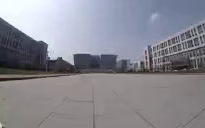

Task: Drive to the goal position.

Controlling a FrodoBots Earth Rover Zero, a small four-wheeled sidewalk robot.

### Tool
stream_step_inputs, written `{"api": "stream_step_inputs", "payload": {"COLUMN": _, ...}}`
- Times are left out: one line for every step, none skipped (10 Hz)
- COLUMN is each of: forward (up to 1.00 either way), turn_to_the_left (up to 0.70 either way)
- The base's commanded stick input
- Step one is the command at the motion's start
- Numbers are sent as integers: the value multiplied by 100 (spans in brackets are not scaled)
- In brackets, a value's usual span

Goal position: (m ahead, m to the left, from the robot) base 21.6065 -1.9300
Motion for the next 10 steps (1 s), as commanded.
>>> {"api": "stream_step_inputs", "payload": {"forward": 100, "turn_to_the_left": 0}}
{"api": "stream_step_inputs", "payload": {"forward": 100, "turn_to_the_left": 0}}
{"api": "stream_step_inputs", "payload": {"forward": 100, "turn_to_the_left": 0}}
{"api": "stream_step_inputs", "payload": {"forward": 100, "turn_to_the_left": 0}}
{"api": "stream_step_inputs", "payload": {"forward": 100, "turn_to_the_left": 0}}
{"api": "stream_step_inputs", "payload": {"forward": 100, "turn_to_the_left": 0}}
{"api": "stream_step_inputs", "payload": {"forward": 100, "turn_to_the_left": 0}}
{"api": "stream_step_inputs", "payload": {"forward": 100, "turn_to_the_left": 0}}
{"api": "stream_step_inputs", "payload": {"forward": 100, "turn_to_the_left": 0}}
{"api": "stream_step_inputs", "payload": {"forward": 100, "turn_to_the_left": 0}}
